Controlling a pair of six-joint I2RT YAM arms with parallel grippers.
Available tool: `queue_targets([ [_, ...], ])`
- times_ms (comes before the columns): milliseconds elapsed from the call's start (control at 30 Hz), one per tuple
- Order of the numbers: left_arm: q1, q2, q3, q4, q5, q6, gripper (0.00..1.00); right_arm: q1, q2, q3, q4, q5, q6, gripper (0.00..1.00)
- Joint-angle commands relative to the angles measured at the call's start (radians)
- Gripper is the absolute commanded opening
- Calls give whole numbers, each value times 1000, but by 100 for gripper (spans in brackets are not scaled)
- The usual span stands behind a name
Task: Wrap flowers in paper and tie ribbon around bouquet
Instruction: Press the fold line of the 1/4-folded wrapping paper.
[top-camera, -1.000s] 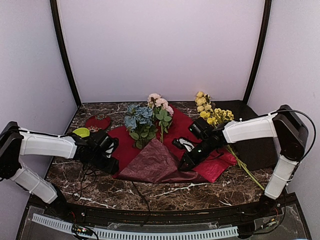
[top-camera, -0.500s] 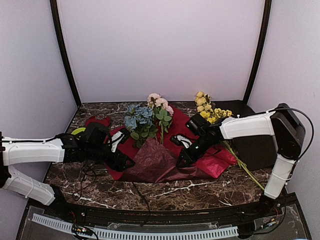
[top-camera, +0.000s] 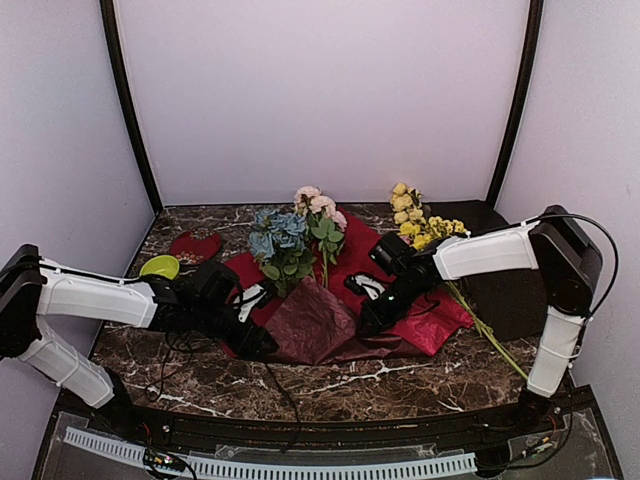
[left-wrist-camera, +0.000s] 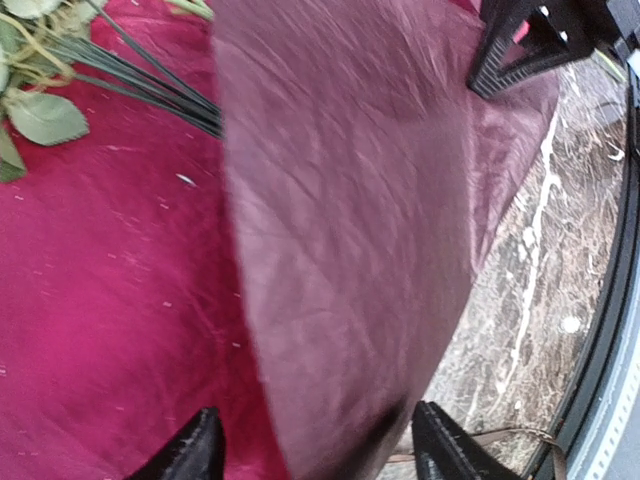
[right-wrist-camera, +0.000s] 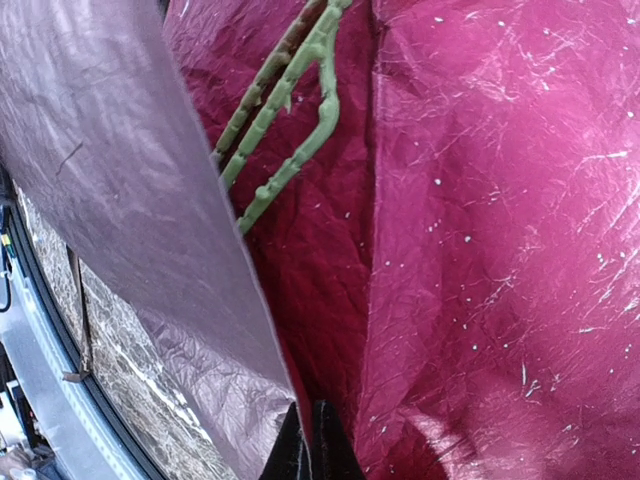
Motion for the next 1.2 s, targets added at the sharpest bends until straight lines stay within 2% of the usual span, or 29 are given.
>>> queue_targets([
  [0,-10,21,-26,22,52,6,61,-12,-18,-3,26,35,42,0],
  [100,-12,39,-23,20,66,11,48,-12,-24,-20,40,36,57,0],
  [200,-12,60,-12,5,55,20,24,-13,-33,-26,35,51,60,0],
  [233,-12,70,-6,-1,48,24,14,-12,-37,-30,33,49,59,5],
  [300,-12,89,8,-14,31,28,1,-12,-51,-48,35,15,58,14],
  [400,-12,119,29,-37,-11,34,0,-12,-86,-106,50,-60,54,31],
  [467,-12,135,40,-51,-33,39,0,-12,-123,-153,48,-78,50,38],
  [600,-12,150,48,-57,-64,47,0,-15,-184,-233,41,-89,48,43],
  [700,-12,151,53,-55,-66,51,0,-16,-219,-279,68,-167,66,45],
  [767,-12,151,56,-60,-70,52,0,-16,-235,-306,92,-191,89,43],
  [800,-12,151,58,-66,-75,52,0,-16,-241,-320,99,-193,100,39],
  [900,-12,150,55,-83,-88,55,0,-17,-242,-358,107,-177,127,19],
  [1000,-12,148,48,-84,-98,40,0,-28,-242,-377,79,-116,150,5],
  [1067,-12,151,46,-85,-93,34,0,-43,-274,-397,73,-90,164,1],
  [1167,-12,168,51,-99,-98,15,0,-49,-267,-411,76,-81,179,0],
])
